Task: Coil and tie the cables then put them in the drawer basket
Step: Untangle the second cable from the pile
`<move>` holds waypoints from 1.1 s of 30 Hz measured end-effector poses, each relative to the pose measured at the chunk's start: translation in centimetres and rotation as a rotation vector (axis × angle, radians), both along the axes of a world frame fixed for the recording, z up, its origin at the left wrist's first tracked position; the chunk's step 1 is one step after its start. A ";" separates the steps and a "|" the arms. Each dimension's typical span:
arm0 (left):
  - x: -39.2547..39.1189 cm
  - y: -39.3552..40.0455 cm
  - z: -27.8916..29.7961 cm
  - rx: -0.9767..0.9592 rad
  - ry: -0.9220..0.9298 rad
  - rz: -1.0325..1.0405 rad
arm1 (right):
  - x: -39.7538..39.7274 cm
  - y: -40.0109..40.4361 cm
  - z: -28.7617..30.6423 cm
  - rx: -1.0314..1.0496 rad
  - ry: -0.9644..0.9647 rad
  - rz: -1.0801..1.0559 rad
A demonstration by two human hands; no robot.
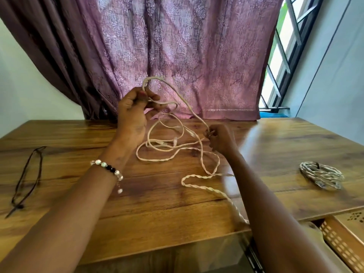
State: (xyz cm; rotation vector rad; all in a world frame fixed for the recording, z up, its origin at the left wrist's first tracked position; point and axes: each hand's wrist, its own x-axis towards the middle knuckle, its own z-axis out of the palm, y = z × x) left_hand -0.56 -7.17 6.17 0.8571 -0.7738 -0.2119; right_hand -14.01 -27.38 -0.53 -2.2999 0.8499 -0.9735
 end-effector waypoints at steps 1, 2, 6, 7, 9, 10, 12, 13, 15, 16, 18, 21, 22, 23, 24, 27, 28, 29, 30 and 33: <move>0.2 0.1 -0.2 0.007 -0.007 -0.001 | 0.4 -0.4 0.2 0.061 -0.060 -0.036; 0.5 0.2 -0.5 0.026 -0.010 0.005 | 0.7 -0.8 0.7 0.094 -0.114 -0.075; 2.1 0.0 -1.9 0.190 -0.039 0.178 | 0.9 -0.9 4.2 0.346 -0.472 0.085; 2.4 -0.1 -2.1 0.211 -0.050 0.217 | 0.9 -0.7 5.3 0.385 -0.568 0.168; 2.7 -0.3 -2.4 0.231 -0.074 0.232 | 0.9 -0.1 7.2 0.338 -0.705 0.242; 2.7 -0.5 -2.4 0.243 -0.094 0.228 | 1.1 0.0 8.0 0.255 -0.744 0.223; 2.3 -0.9 -2.2 0.288 -0.157 0.236 | 1.4 0.1 9.4 0.039 -0.752 0.146; 2.0 -1.0 -2.0 0.312 -0.194 0.247 | 1.5 0.2 9.9 -0.053 -0.712 0.121; 1.5 -1.1 -1.6 0.345 -0.247 0.269 | 1.5 0.9 10.9 -0.219 -0.644 0.130; 1.4 -1.2 -1.4 0.363 -0.259 0.291 | 1.5 1.2 11.4 -0.301 -0.618 0.147; 1.3 -1.2 -1.0 0.400 -0.251 0.341 | 1.6 1.6 12.1 -0.425 -0.534 0.207; 1.3 -1.4 -0.8 0.422 -0.203 0.303 | 2.2 2.1 12.6 -0.325 -0.415 0.391; 1.2 -1.6 -0.9 0.434 -0.190 0.258 | 2.5 2.6 12.6 -0.235 -0.423 0.457; 0.9 -1.8 -1.0 0.446 -0.183 0.194 | 2.7 3.2 12.6 -0.144 -0.452 0.523; 0.5 -1.9 -1.1 0.452 -0.179 0.114 | 2.8 3.9 12.6 -0.059 -0.499 0.591; -1.7 -2.3 -1.3 0.467 -0.130 -0.190 | 3.4 5.7 13.2 0.055 -0.580 0.712; -2.5 -2.5 -1.4 0.484 -0.107 -0.277 | 3.5 6.1 13.4 0.046 -0.578 0.732; -3.1 -2.7 -1.6 0.508 -0.108 -0.344 | 3.6 6.3 13.6 0.035 -0.574 0.749; -3.7 -2.9 -1.8 0.539 -0.135 -0.384 | 3.7 6.6 13.8 0.033 -0.576 0.766; -5.3 -3.7 -2.5 0.582 -0.163 -0.479 | 3.8 7.0 14.0 0.084 -0.613 0.804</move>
